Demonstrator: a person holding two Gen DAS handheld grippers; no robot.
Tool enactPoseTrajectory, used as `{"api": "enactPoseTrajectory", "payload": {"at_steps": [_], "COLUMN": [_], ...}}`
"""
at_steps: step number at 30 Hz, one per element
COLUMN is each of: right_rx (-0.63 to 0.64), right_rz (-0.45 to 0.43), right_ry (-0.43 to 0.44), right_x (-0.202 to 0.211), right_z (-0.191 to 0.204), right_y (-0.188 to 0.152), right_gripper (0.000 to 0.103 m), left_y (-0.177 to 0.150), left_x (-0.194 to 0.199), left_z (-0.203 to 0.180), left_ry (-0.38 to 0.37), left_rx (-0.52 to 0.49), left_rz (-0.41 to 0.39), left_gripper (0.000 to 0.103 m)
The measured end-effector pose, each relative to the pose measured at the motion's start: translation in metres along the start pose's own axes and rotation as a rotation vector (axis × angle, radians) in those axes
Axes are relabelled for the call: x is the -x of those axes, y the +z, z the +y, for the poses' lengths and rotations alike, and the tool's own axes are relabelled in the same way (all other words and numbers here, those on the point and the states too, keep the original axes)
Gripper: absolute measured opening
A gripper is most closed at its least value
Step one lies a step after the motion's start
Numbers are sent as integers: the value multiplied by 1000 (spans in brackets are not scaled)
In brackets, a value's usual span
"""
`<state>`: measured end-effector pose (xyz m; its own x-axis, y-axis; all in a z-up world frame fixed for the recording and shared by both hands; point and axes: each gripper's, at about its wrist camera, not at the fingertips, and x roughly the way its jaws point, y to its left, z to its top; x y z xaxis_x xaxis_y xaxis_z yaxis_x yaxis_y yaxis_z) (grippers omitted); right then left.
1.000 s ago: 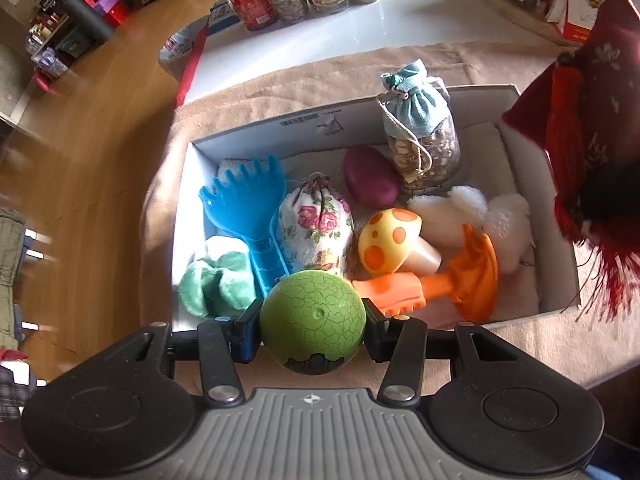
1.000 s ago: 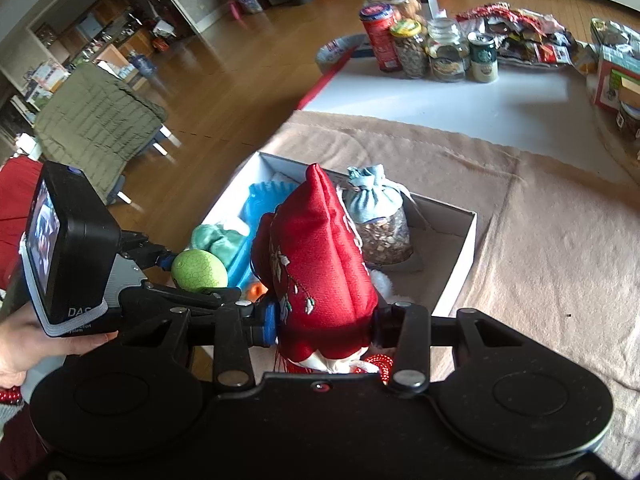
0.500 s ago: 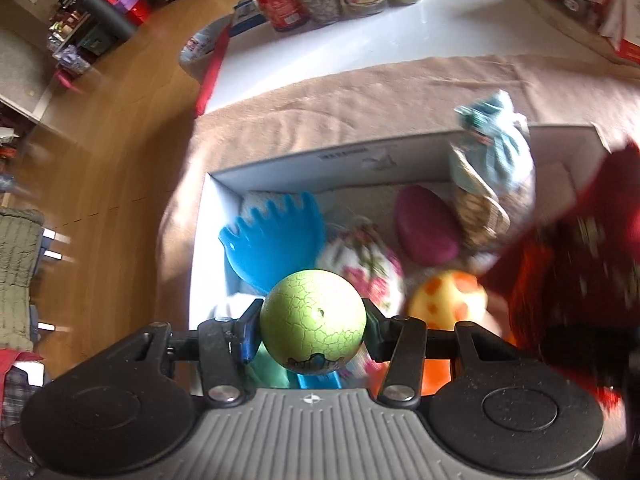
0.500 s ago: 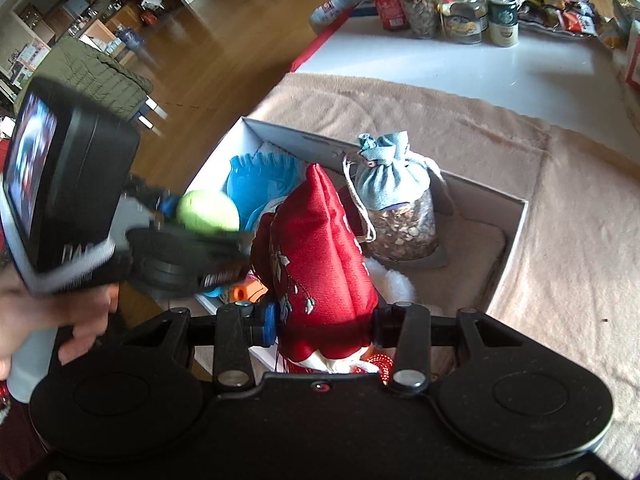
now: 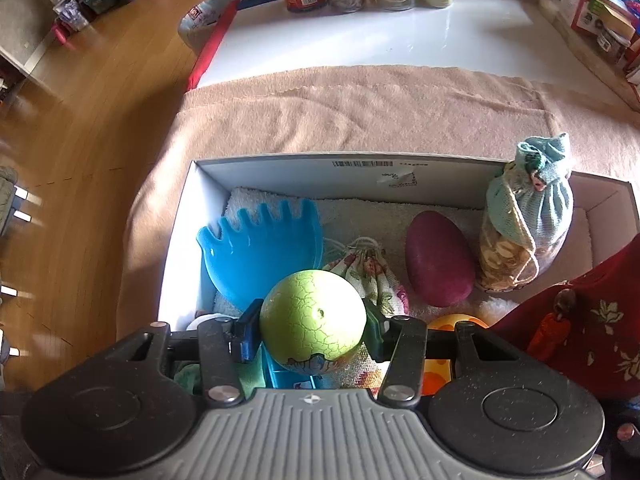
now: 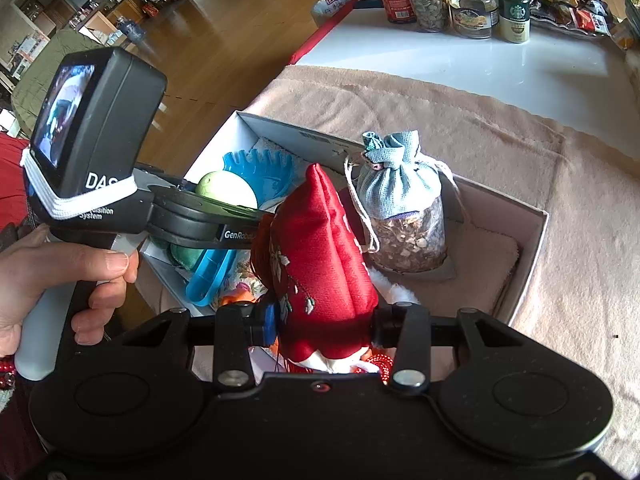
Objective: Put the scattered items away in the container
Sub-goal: 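Lift and carry the green egg and red sachet with both grippers into the box, then open both grippers to release the egg and sachet in the box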
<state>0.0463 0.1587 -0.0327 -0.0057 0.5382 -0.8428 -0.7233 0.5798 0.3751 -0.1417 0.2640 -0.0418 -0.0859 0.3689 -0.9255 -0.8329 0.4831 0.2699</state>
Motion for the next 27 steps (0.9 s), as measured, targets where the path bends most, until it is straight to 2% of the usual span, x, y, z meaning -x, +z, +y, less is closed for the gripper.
{"api": "enactPoseTrajectory", "payload": {"at_steps": [2, 6, 7, 27], "right_rx": [2, 1, 0, -6], "right_rz": [-2, -9, -11, -39], "right_ry": [0, 3, 2, -20], "right_x": [0, 3, 3, 20], "right_z": [1, 1, 0, 0], "right_y": [0, 0, 0, -1], "right_gripper": [46, 47, 47, 48], "left_y": [0, -2, -3, -20], "left_x": [0, 4, 5, 23], "left_z": [1, 0, 1, -2], "left_ry": [2, 33, 31, 16], "left_rx": [0, -17, -17, -18], "left_rz": [-1, -16, -17, -9], "left_gripper": [52, 68, 69, 72]}}
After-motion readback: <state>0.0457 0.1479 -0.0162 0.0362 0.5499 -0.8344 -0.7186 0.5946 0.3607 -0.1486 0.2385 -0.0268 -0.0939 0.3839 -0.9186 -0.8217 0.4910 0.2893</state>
